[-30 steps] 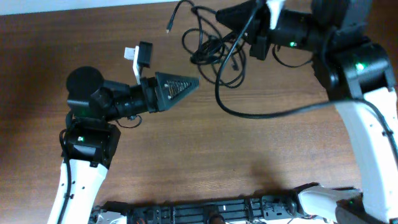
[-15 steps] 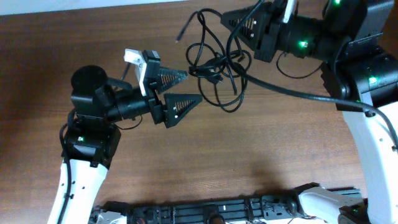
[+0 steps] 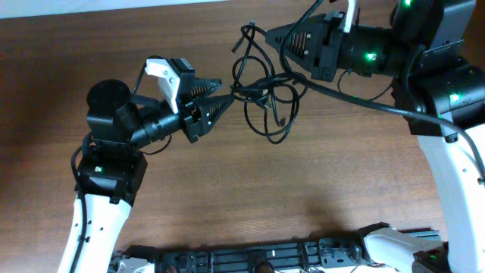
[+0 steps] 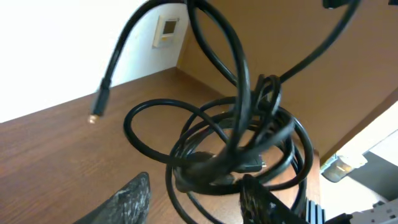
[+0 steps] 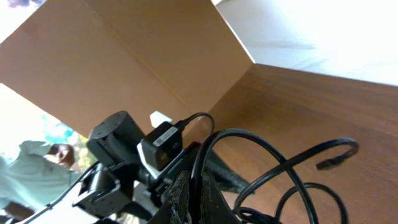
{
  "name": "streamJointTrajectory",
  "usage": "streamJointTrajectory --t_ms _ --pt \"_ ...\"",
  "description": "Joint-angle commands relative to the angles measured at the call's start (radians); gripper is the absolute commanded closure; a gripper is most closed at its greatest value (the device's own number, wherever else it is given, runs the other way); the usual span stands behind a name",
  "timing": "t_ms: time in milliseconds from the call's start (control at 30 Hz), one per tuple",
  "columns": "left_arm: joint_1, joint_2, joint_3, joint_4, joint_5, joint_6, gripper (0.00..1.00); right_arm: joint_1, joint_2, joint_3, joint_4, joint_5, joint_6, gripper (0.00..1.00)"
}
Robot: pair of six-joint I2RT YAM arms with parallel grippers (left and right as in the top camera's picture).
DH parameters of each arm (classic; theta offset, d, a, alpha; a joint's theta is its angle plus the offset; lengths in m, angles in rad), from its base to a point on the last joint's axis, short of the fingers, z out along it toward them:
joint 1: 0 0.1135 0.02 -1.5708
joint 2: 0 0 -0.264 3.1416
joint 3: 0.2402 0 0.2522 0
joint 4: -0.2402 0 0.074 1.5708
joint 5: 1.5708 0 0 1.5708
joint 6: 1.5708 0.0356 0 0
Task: Untangle cables
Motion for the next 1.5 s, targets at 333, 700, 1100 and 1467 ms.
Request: streamJointTrajectory --t_ms 333,700,1100,1467 --pt "-0.007 -0.01 0.011 0.02 -0.019 0.024 0.77 0.005 -0.01 0.014 -0.035 -0.053 0.089 0.96" --pt "-0.021 -0.009 0.011 0.049 -0.019 0.024 0.31 0.006 -0.008 0.013 -0.087 -0.053 0.097 0.96" --pt "-0.022 -0.009 0.011 0.052 -0.014 0.024 0.21 0.117 0.019 0.013 -0.093 -0.052 0.109 0.96" --pt "-0.022 -0.009 0.011 0.044 0.024 0.035 1.0 0.123 0.047 0.013 -0.074 -0.015 0.124 0.96"
